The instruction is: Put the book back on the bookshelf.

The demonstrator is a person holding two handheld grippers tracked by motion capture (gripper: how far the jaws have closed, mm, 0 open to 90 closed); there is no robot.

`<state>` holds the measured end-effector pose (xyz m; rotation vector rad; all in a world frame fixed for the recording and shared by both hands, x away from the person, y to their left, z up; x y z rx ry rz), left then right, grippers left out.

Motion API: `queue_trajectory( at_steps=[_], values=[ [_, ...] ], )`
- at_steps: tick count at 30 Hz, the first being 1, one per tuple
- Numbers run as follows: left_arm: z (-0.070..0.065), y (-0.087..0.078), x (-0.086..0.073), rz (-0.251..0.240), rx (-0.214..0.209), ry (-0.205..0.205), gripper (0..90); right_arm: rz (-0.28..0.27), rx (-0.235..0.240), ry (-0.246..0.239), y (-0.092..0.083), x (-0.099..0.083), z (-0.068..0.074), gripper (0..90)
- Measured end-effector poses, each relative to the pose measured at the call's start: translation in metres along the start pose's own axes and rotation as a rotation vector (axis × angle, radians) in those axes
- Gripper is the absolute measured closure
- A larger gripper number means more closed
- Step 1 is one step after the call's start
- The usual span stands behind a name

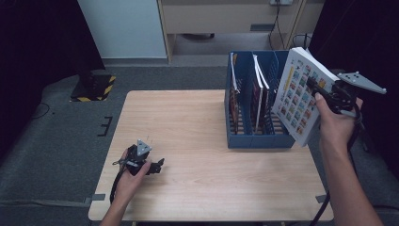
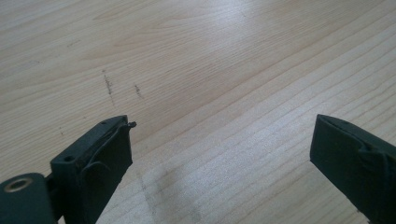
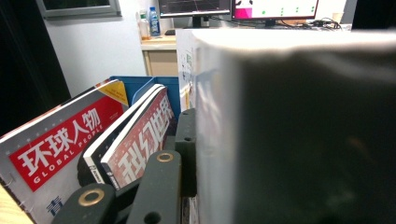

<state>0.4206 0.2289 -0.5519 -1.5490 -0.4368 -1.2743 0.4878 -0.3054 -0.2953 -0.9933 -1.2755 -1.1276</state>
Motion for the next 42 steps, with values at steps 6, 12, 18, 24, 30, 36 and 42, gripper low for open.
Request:
queue_trajectory(
  at_steps=[6,12,18,24,30,36,42],
  values=[
    [0.0,0.0,0.0,-0.004,0.0,-0.001,4.8,0.003,-0.012,0.005,0.002,0.001,-0.001,73.7],
    [-0.001,0.0,0.0,0.0,0.0,0.005,4.8,0.006,-0.017,-0.003,0.006,0.003,-0.002,73.7],
    [-0.001,0.002,-0.001,0.01,-0.002,0.011,4.8,-0.001,-0.024,0.018,0.01,0.005,-0.002,73.8],
    [-0.002,0.003,-0.001,0.014,-0.003,0.02,4.8,0.002,-0.034,0.007,0.014,0.007,-0.003,73.8],
    [-0.001,0.002,-0.002,0.014,0.001,0.016,4.8,-0.001,-0.047,0.008,0.02,0.005,-0.004,73.7],
    [-0.002,0.003,-0.003,0.026,0.001,0.021,4.7,0.0,-0.053,0.013,0.022,0.001,-0.005,73.7],
    [-0.002,0.003,-0.003,0.029,0.0,0.022,5.3,-0.013,-0.062,0.022,0.026,0.001,-0.007,73.8]
  ],
)
Point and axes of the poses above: each handheld gripper's, and its own axes: y roughly forward along the jaws, x roughly out of its top, z roughly to its left, the point moved 6 cm from there along y, roughly forward along the jaws, and after that the axes turned 14 degrees about -z, right-handed, at the moved point
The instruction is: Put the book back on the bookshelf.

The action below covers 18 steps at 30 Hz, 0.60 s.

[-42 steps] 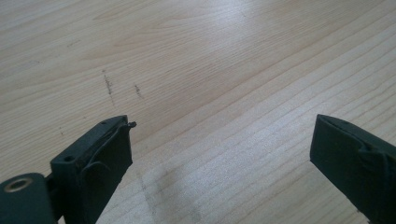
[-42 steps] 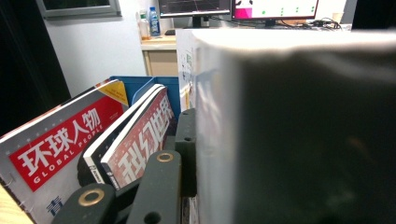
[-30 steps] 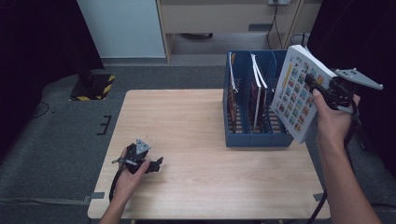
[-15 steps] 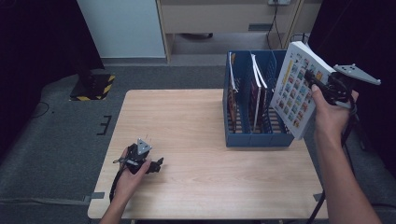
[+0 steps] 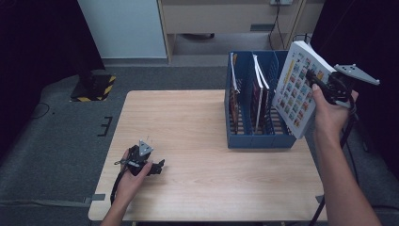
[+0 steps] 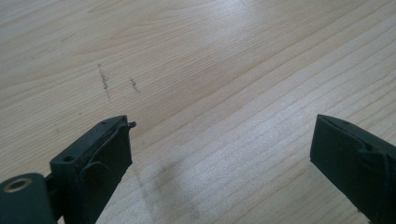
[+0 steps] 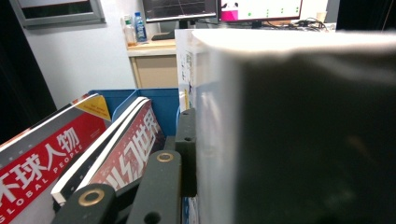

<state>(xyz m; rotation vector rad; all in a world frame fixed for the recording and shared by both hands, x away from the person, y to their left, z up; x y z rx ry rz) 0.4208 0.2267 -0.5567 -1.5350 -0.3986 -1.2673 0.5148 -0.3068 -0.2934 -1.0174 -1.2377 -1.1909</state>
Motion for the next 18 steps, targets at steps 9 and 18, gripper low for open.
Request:
queue_trajectory(
  at_steps=[9,18],
  values=[
    [0.002,-0.001,0.001,-0.01,0.004,-0.005,6.1,0.004,-0.008,0.001,0.007,-0.005,0.003,73.8],
    [0.002,0.0,0.001,-0.009,0.006,-0.005,5.4,0.005,-0.034,-0.004,0.019,-0.009,-0.001,73.7]
  ],
)
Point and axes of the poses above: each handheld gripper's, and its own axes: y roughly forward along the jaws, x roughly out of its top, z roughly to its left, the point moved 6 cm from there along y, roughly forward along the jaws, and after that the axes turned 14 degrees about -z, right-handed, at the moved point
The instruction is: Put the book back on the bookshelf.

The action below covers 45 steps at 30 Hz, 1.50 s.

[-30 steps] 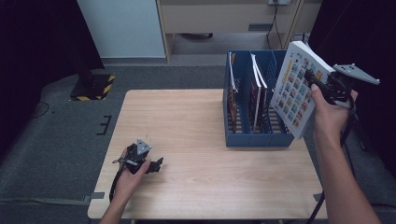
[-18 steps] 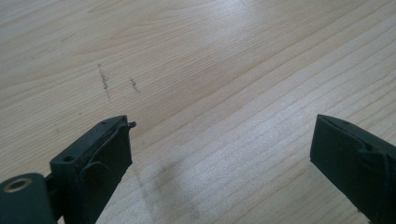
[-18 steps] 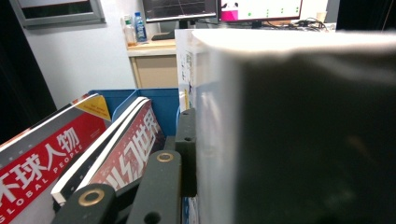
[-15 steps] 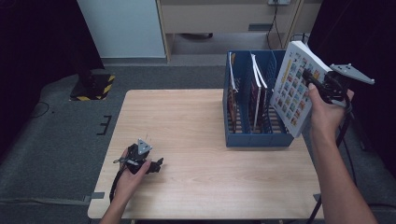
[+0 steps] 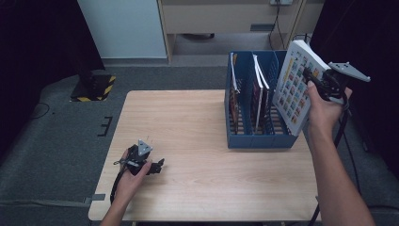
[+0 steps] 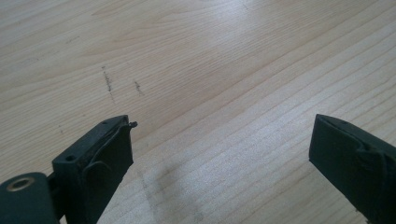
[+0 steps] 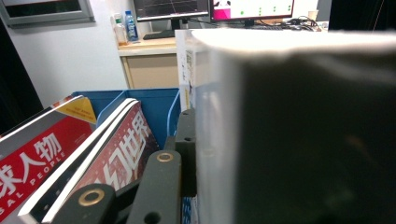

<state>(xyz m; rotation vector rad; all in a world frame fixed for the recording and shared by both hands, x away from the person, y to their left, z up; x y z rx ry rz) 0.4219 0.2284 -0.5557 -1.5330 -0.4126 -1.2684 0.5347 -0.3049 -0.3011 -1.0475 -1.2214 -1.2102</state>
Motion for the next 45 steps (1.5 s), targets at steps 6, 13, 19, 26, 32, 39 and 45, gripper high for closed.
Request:
queue_trajectory(
  at_steps=[6,13,19,26,32,39,45],
  values=[
    [0.0,0.0,0.0,-0.001,0.002,-0.001,5.4,-0.015,-0.005,0.005,0.009,-0.002,0.001,73.8],
    [0.0,-0.001,0.0,-0.003,0.001,-0.001,5.4,-0.018,-0.007,-0.009,0.017,-0.007,0.004,73.7],
    [0.001,-0.001,0.0,-0.007,0.001,-0.005,5.4,-0.03,-0.014,-0.003,0.023,-0.011,0.002,73.7],
    [0.003,-0.002,0.0,-0.008,0.002,-0.01,5.4,-0.045,-0.021,-0.026,0.024,-0.019,0.003,73.8],
    [0.003,-0.002,0.001,-0.011,0.004,-0.012,5.4,-0.043,-0.024,-0.011,0.03,-0.026,0.003,73.7],
    [0.004,-0.002,0.0,-0.006,0.006,-0.014,5.4,-0.034,-0.022,-0.008,0.033,-0.034,0.005,73.7],
    [0.004,-0.003,0.0,-0.005,0.007,-0.015,5.4,-0.037,-0.022,-0.013,0.036,-0.036,0.005,73.7]
  ],
)
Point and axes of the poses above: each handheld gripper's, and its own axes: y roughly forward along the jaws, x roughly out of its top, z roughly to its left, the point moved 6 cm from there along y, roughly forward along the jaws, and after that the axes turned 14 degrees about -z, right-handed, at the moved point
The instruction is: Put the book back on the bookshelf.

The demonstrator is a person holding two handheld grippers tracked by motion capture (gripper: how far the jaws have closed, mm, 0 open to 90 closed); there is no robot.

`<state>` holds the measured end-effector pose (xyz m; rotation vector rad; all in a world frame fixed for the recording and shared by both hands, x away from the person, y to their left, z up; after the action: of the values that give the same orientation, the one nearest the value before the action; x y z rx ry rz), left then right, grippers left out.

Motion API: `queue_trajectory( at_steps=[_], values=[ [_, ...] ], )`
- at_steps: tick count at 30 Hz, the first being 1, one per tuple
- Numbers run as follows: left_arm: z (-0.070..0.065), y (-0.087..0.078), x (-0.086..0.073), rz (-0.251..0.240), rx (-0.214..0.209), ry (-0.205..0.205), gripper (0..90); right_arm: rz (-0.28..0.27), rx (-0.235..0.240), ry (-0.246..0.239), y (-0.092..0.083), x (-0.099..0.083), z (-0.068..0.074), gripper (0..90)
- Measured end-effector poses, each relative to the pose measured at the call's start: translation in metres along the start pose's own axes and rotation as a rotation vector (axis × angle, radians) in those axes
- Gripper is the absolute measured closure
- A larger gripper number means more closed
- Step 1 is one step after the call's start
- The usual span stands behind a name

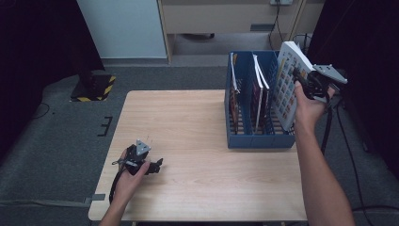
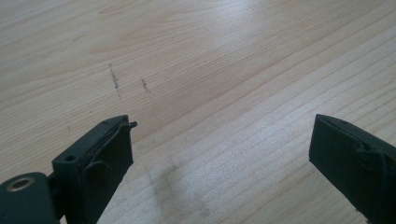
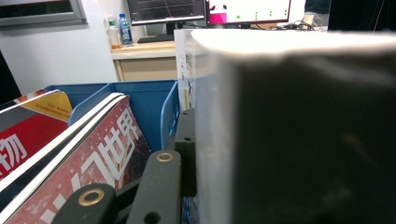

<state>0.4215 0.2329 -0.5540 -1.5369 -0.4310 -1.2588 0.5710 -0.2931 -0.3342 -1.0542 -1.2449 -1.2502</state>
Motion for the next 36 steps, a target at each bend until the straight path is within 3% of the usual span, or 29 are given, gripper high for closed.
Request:
queue_trajectory(
  at_steps=[36],
  values=[
    [-0.001,0.0,0.001,-0.005,0.0,0.001,5.4,0.057,-0.023,0.019,0.002,-0.053,-0.003,73.6]
  ],
)
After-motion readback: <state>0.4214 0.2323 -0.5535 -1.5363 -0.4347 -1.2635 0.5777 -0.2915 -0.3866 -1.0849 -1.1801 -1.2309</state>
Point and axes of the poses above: each handheld gripper's, and its own axes: y roughly forward along the jaws, x roughly out of its top, z roughly to its left, the point moved 6 cm from there along y, roughly forward along the jaws, and after that the axes turned 14 degrees about -z, right-handed, at the moved point
